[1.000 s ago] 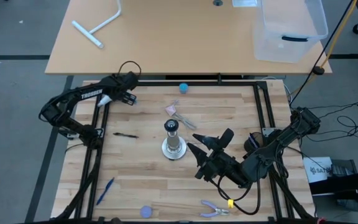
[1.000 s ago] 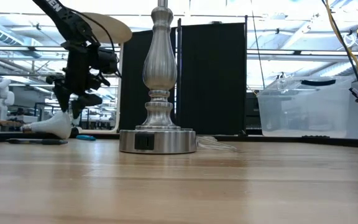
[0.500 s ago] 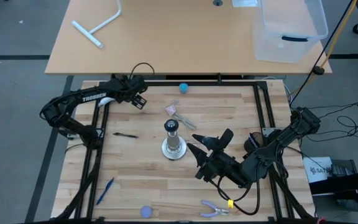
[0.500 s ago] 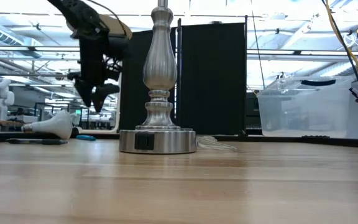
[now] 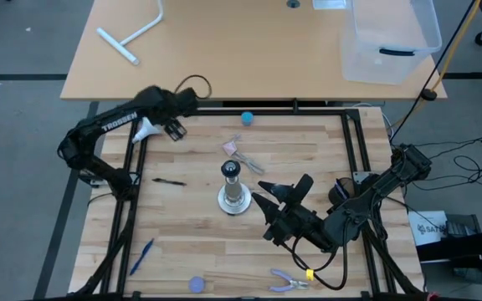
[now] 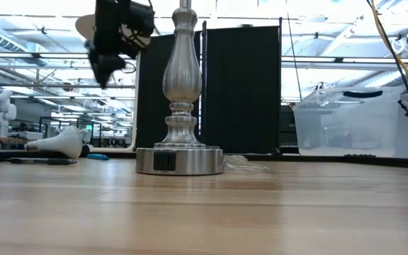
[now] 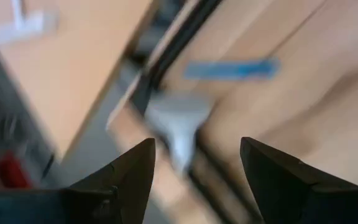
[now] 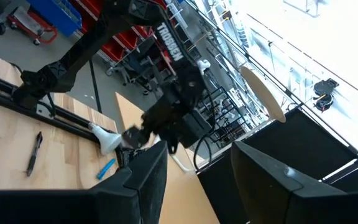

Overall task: Screw lightbulb
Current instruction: Insert the lightbulb into the lamp

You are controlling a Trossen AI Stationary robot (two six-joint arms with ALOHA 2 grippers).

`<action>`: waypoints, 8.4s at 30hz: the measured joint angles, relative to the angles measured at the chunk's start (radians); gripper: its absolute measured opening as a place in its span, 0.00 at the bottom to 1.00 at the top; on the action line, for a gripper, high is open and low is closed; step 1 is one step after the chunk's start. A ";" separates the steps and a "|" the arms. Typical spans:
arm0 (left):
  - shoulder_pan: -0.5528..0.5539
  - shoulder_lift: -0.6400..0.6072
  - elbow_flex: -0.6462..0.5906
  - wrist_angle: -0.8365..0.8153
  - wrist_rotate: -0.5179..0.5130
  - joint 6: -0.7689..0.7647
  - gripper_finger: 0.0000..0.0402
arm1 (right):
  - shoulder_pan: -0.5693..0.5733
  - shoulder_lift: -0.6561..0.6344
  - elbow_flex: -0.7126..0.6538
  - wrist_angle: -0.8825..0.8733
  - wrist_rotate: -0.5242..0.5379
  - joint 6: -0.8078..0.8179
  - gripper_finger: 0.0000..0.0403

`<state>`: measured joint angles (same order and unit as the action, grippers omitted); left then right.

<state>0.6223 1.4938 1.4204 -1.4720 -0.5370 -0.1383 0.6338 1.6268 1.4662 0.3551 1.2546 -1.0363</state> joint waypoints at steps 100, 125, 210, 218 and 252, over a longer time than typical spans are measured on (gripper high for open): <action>0.157 0.231 -0.314 0.532 -0.038 -0.338 0.00 | 0.048 0.000 0.000 -0.129 -0.030 0.166 0.42; -0.017 0.221 -0.285 0.441 -0.247 -0.485 0.00 | -0.014 0.001 0.000 -0.154 -0.029 0.157 0.42; -0.364 -0.289 -0.667 0.507 0.162 -0.201 0.64 | -0.201 0.000 0.000 -0.269 -0.241 0.282 0.42; -0.273 -0.259 -0.604 0.496 0.158 -0.125 0.64 | -0.201 0.000 0.000 -0.270 -0.240 0.274 0.42; -0.118 0.032 -0.589 0.341 0.256 0.135 0.64 | -0.227 0.000 0.000 -0.395 -0.240 0.337 0.42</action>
<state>0.5041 1.5258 0.8318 -1.1311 -0.2809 -0.0032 0.4072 1.6268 1.4662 -0.0399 1.0142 -0.6991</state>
